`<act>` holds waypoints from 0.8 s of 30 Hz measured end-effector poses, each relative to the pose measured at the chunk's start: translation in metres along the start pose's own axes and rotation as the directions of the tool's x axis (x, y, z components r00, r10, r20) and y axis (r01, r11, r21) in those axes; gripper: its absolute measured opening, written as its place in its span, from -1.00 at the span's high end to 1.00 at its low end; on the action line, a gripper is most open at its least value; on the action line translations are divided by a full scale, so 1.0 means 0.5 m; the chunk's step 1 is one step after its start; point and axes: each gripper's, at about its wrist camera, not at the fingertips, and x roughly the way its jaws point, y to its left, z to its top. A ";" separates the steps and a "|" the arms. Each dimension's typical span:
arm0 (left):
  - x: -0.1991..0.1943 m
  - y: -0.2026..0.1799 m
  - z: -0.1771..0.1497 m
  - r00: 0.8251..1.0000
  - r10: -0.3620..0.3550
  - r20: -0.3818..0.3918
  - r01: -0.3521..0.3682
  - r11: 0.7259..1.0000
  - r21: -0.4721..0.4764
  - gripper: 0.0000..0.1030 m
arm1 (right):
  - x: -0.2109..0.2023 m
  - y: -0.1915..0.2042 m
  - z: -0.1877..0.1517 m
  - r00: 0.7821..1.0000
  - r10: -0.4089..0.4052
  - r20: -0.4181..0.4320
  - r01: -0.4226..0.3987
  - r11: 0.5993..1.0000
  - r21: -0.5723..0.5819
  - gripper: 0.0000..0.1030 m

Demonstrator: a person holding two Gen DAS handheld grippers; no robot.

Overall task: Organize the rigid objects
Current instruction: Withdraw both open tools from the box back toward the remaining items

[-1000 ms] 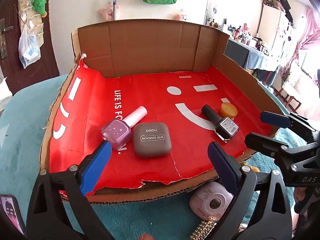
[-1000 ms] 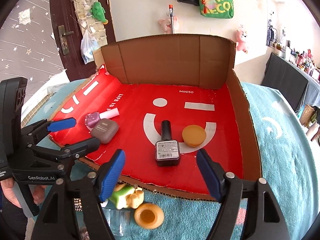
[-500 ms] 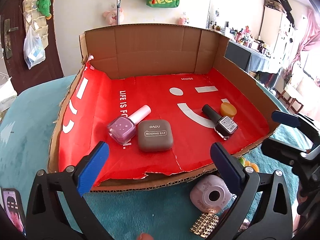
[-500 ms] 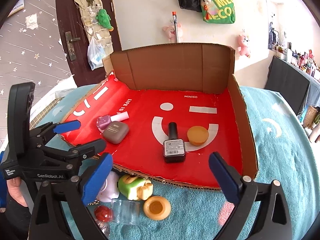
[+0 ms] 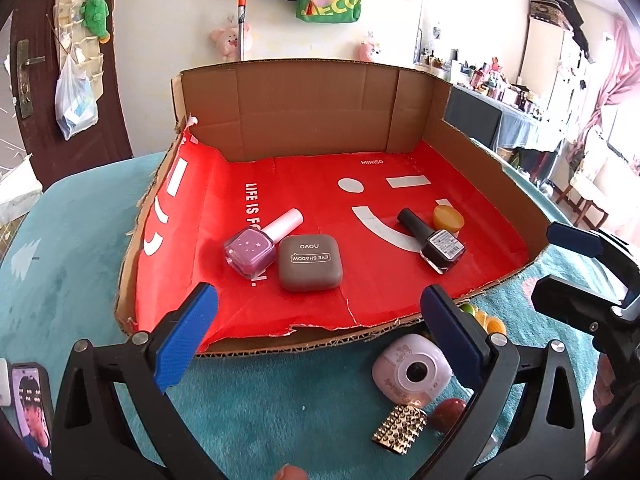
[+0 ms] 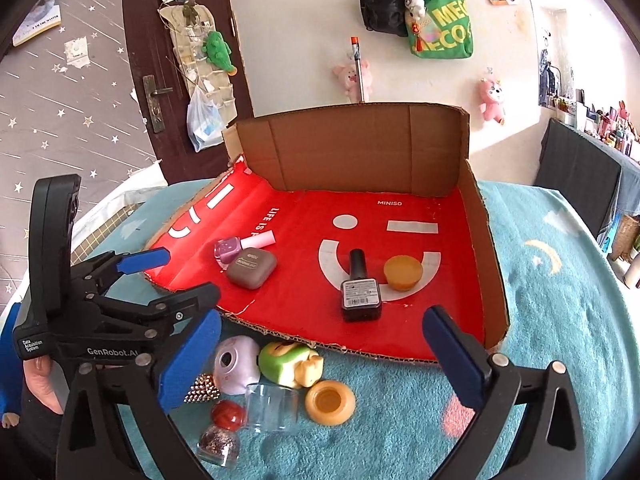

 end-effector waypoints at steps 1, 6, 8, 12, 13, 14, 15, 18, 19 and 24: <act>-0.003 -0.001 -0.001 1.000 0.011 0.000 -0.011 1.000 -0.001 -1.00 | -0.003 0.000 -0.001 1.000 0.001 0.002 -0.001 1.000 0.001 -1.00; -0.015 -0.001 -0.013 1.000 0.006 0.002 -0.006 1.000 -0.009 -1.00 | -0.013 0.001 -0.008 1.000 0.008 0.008 -0.008 1.000 0.012 -1.00; -0.018 0.000 -0.019 1.000 -0.005 0.000 0.005 1.000 -0.019 -1.00 | -0.018 0.003 -0.012 1.000 0.010 0.008 -0.010 1.000 0.014 -1.00; -0.031 -0.003 -0.030 1.000 -0.004 0.027 0.005 0.999 -0.031 -1.00 | -0.025 0.010 -0.021 1.000 0.011 0.010 -0.012 1.000 0.008 -1.00; -0.037 -0.004 -0.033 0.999 0.005 0.043 -0.004 0.999 -0.034 -1.00 | -0.027 0.012 -0.023 1.000 0.012 0.010 -0.012 1.000 0.006 -1.00; -0.043 -0.006 -0.036 0.998 0.016 0.058 -0.014 0.999 -0.036 -1.00 | -0.028 0.013 -0.025 1.000 0.012 0.010 -0.012 1.000 0.005 -1.00; -0.047 -0.006 -0.038 0.998 0.019 0.066 -0.017 0.999 -0.037 -1.00 | -0.030 0.014 -0.028 1.000 0.009 0.010 -0.009 1.000 0.005 -1.00; -0.053 -0.001 -0.044 0.998 -0.003 0.065 0.007 0.998 -0.062 -1.00 | -0.035 0.012 -0.038 1.000 0.007 0.014 -0.007 1.000 0.020 -1.00; -0.054 0.004 -0.046 0.998 -0.019 0.059 0.024 0.996 -0.080 -1.00 | -0.037 0.010 -0.041 1.000 0.009 0.016 -0.009 1.000 0.027 -1.00; -0.058 0.015 -0.057 0.995 -0.095 0.042 0.100 0.986 -0.133 -1.00 | -0.046 0.009 -0.055 1.000 0.000 0.030 -0.001 0.999 0.039 -1.00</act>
